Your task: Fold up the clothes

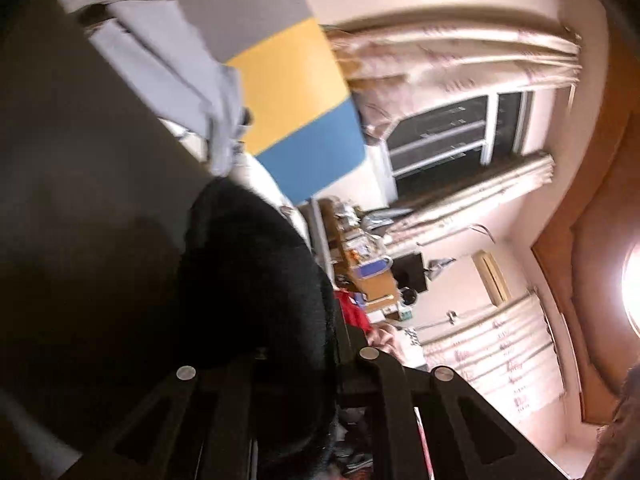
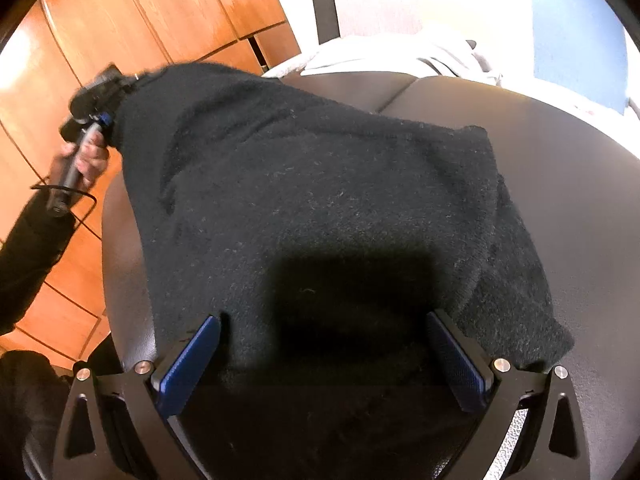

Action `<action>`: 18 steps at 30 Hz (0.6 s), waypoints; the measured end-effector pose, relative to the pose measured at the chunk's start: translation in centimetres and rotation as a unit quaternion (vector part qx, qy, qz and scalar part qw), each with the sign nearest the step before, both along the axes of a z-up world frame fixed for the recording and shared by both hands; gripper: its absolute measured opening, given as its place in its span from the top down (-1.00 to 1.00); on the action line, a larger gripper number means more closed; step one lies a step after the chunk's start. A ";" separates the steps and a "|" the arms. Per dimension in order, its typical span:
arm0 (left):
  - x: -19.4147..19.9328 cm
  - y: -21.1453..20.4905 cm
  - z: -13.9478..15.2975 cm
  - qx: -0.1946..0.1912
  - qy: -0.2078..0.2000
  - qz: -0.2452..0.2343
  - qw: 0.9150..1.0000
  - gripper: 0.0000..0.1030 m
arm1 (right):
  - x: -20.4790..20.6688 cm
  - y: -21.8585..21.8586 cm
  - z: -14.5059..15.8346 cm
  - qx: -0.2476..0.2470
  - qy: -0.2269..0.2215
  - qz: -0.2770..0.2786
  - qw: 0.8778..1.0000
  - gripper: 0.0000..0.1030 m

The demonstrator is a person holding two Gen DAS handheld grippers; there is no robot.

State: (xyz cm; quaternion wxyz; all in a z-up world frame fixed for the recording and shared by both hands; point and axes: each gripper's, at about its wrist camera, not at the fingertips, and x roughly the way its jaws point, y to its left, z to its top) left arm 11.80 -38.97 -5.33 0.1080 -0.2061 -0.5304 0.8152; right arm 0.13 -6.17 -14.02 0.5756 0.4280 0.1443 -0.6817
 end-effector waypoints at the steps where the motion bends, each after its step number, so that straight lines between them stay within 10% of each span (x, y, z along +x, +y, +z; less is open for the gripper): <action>1: -0.6 0.8 1.2 -0.009 0.001 -0.007 1.000 0.81 | -0.3 0.1 -0.1 -0.005 -0.002 -0.001 1.000 -1.00; 7: -6.3 9.5 3.7 -0.046 -0.006 -0.079 0.996 0.81 | -0.8 1.3 -0.3 -0.049 -0.021 -0.010 0.999 -1.00; 18: -13.6 20.9 -4.2 -0.010 -0.104 -0.179 0.978 0.83 | -1.9 1.9 -0.5 -0.087 -0.062 -0.013 0.994 -1.00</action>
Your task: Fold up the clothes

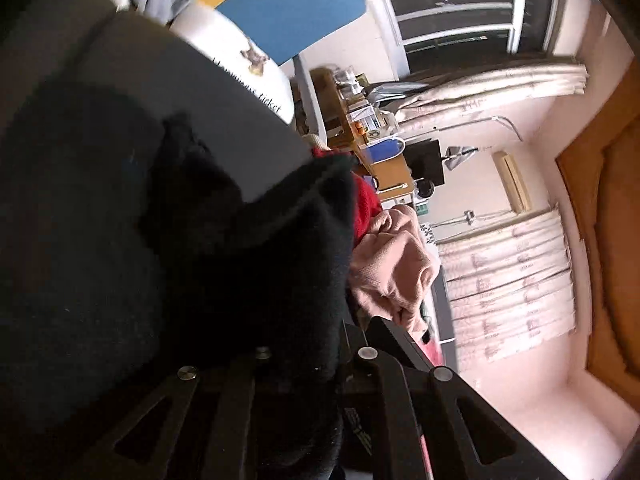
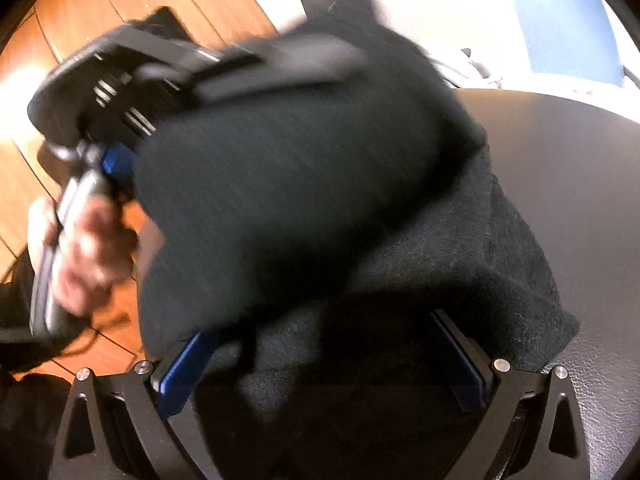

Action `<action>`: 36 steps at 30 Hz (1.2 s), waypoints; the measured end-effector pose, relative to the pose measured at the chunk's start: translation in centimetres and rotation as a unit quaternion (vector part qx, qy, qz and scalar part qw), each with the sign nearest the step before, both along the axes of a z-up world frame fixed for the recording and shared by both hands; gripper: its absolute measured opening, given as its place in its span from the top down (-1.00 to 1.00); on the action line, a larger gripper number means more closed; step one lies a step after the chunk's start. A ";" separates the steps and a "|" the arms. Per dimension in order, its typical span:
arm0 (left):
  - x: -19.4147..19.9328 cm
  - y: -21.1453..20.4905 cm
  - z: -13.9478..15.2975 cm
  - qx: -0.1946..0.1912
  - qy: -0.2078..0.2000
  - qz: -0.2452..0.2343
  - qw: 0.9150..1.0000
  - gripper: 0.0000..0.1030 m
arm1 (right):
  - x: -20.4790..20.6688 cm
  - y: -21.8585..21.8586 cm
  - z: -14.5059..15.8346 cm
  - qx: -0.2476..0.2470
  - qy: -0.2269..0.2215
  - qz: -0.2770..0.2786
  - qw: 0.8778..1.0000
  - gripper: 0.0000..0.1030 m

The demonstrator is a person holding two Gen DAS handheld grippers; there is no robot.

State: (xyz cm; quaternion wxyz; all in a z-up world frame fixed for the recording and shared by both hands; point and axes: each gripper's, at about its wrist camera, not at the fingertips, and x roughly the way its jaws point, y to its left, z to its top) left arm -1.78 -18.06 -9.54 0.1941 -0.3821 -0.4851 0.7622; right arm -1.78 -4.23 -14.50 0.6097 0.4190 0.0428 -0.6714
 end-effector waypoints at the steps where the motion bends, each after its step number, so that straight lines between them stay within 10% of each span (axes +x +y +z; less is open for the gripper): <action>1: 0.1 0.1 0.0 -0.013 -0.002 -0.001 1.000 0.83 | -0.1 0.0 0.0 -0.001 -0.002 0.000 1.000 -1.00; 8: -0.1 -0.8 -1.9 0.046 -0.040 -0.021 0.998 0.44 | -0.2 0.0 0.1 -0.006 -0.005 -0.001 1.000 -1.00; 16: 2.7 -2.1 3.5 0.118 -0.011 -0.060 0.991 -0.06 | 1.0 2.9 1.4 0.032 0.019 -0.021 0.999 -1.00; 22: 7.8 -8.4 7.1 0.028 0.046 0.019 0.998 -0.13 | 2.9 7.0 3.1 0.080 0.054 -0.046 0.994 -1.00; 26: 12.1 -10.8 5.6 -0.047 0.036 0.065 0.996 -0.15 | 4.5 7.5 6.9 0.063 0.094 -0.027 0.993 -1.00; 31: 14.2 -9.5 2.2 -0.072 0.018 0.055 0.996 -0.15 | 5.1 3.7 7.8 0.048 0.041 0.026 0.998 -0.98; 32: 13.9 -8.8 1.7 -0.079 0.018 0.046 0.996 -0.15 | 5.1 3.0 7.1 0.056 0.031 0.022 0.998 -0.85; 35: 13.1 -6.3 0.5 -0.125 0.021 0.013 0.992 -0.15 | 5.4 2.7 5.0 0.068 -0.004 -0.009 0.998 0.58; 36: 13.1 -5.4 0.2 -0.162 0.018 -0.003 0.987 -0.16 | 5.5 3.1 4.3 0.069 -0.017 -0.025 0.997 0.79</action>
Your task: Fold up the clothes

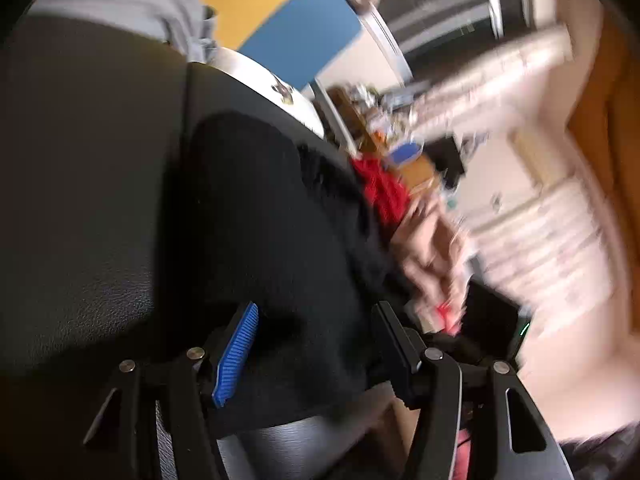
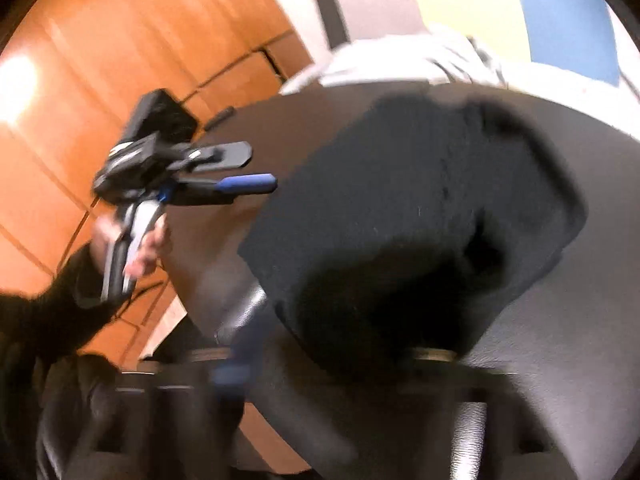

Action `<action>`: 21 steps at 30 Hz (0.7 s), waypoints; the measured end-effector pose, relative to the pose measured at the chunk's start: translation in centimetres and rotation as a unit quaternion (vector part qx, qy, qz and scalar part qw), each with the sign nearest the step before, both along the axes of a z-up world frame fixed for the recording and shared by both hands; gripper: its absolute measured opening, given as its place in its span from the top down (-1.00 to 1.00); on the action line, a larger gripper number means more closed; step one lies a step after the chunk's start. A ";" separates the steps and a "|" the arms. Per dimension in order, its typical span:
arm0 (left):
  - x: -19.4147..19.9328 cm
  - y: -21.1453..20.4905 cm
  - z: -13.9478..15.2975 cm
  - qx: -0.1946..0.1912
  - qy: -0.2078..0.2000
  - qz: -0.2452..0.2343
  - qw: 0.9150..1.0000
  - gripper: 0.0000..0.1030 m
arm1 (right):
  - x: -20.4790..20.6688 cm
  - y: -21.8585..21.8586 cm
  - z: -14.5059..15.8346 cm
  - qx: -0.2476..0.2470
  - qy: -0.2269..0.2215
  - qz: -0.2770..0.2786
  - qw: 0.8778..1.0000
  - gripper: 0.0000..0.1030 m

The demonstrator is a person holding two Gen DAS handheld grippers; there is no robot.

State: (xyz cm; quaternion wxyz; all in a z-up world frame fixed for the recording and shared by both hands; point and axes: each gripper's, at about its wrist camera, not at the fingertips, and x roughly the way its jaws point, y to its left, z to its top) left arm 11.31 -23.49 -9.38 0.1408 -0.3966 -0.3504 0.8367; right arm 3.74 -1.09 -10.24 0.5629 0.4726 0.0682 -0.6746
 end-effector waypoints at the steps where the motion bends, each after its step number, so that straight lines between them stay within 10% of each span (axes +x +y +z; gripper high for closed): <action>1: 0.0 0.8 -0.4 -0.032 -0.006 -0.013 0.999 -0.16 | 0.1 0.4 -0.7 0.001 -0.012 -0.016 1.000 0.78; 8: 0.0 2.9 -0.9 -0.093 -0.032 -0.036 0.994 -0.13 | 1.4 3.9 -4.2 -0.012 -0.068 -0.073 0.995 0.84; 14: -0.4 3.0 3.0 -0.111 0.035 -0.028 0.993 -0.15 | 1.1 4.7 -0.4 -0.006 -0.009 -0.067 0.998 -0.16; 21: -4.2 7.5 4.3 -0.117 0.075 -0.094 0.986 -0.15 | -2.3 2.1 4.4 -0.085 0.040 -0.078 0.992 -0.19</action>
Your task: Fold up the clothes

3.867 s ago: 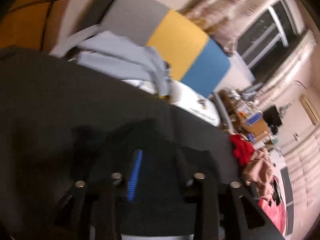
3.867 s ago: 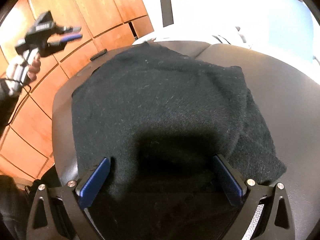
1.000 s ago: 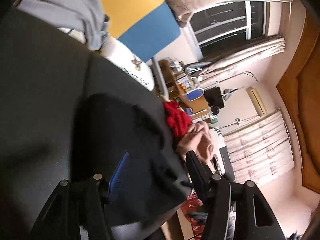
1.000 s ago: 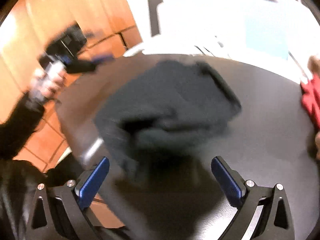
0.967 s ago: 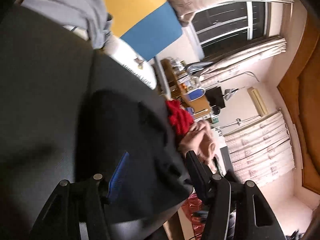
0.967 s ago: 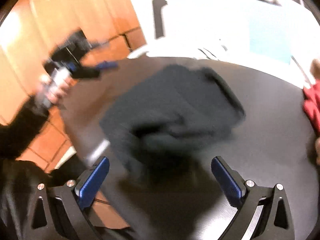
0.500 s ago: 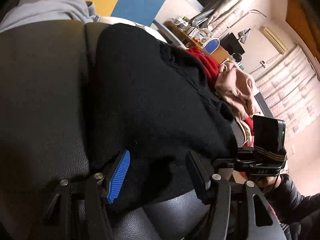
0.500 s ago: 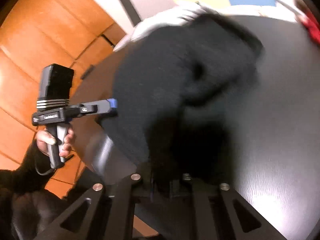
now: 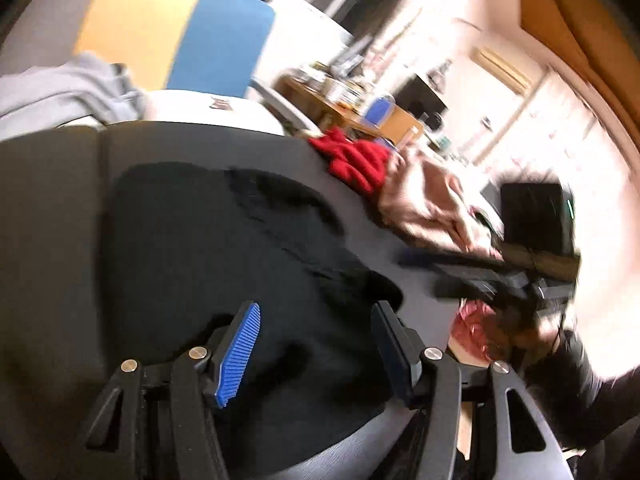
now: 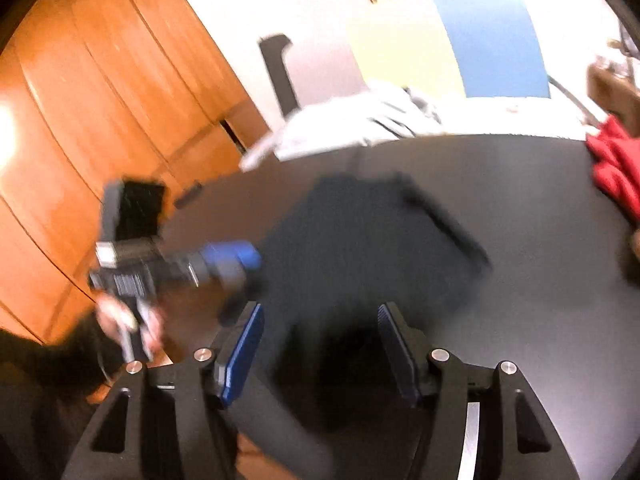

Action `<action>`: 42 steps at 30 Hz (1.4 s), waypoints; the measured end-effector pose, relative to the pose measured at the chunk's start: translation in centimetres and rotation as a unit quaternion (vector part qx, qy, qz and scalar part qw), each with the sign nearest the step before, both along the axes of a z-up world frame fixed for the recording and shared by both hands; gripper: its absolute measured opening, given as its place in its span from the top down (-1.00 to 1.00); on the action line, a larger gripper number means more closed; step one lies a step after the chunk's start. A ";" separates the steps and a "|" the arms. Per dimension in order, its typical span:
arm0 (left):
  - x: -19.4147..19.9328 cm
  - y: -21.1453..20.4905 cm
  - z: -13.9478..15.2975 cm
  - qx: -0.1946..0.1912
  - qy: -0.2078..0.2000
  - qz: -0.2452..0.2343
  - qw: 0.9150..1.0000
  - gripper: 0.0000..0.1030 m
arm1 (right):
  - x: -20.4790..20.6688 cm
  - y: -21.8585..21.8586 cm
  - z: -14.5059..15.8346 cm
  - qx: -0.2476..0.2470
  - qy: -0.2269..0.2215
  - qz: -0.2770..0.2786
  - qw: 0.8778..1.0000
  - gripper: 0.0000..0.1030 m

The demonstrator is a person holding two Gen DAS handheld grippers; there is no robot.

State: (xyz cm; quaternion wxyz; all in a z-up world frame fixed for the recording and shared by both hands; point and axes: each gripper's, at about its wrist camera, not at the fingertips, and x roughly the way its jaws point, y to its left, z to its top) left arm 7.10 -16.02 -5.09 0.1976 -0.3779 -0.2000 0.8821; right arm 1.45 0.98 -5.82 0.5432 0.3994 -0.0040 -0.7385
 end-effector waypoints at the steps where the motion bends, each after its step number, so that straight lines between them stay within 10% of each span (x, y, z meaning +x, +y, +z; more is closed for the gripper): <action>1: -0.5 0.9 -0.3 -0.001 0.001 -0.012 1.000 -0.15 | -1.1 -1.3 -0.3 -0.002 -0.007 0.002 1.000 -0.19; 10: -1.1 8.4 -5.6 -0.060 -0.019 -0.061 0.996 -0.11 | -13.5 -3.9 -8.4 0.011 -0.101 -0.171 0.980 -0.08; 12: -0.9 8.7 -5.3 -0.067 -0.019 -0.055 0.996 -0.11 | -14.6 -2.0 -9.4 -0.021 -0.127 -0.198 0.972 0.89; 13: -0.8 8.4 -5.0 -0.061 -0.021 -0.053 0.997 -0.11 | -14.8 -1.5 -9.6 -0.021 -0.134 -0.202 0.970 0.94; 17: 0.0 4.6 -2.5 -0.005 -0.009 -0.025 1.000 -0.12 | -14.5 -0.3 -8.3 -0.003 -0.124 -0.208 0.970 0.85; 21: -0.1 -2.9 0.8 -0.002 0.023 0.052 0.998 -0.14 | -11.0 0.0 -4.8 0.011 -0.053 -0.172 0.984 0.12; 29: -7.0 -6.1 0.2 -0.054 -0.016 0.066 0.996 -0.14 | -0.5 -3.2 -1.1 0.037 0.055 -0.007 0.998 0.10; 33: -10.5 -4.5 -4.2 -0.101 -0.088 0.072 0.988 -0.03 | 2.5 -2.7 -5.0 0.097 0.071 -0.003 0.993 0.03; 37: -9.1 -3.3 -4.1 -0.126 -0.061 0.099 0.985 -0.03 | 2.9 -0.9 -5.9 0.087 0.087 -0.030 0.992 0.03; 42: -5.0 -5.5 -2.5 -0.044 -0.029 0.144 0.988 -0.15 | 0.8 0.9 -4.6 0.044 0.013 -0.048 0.998 0.02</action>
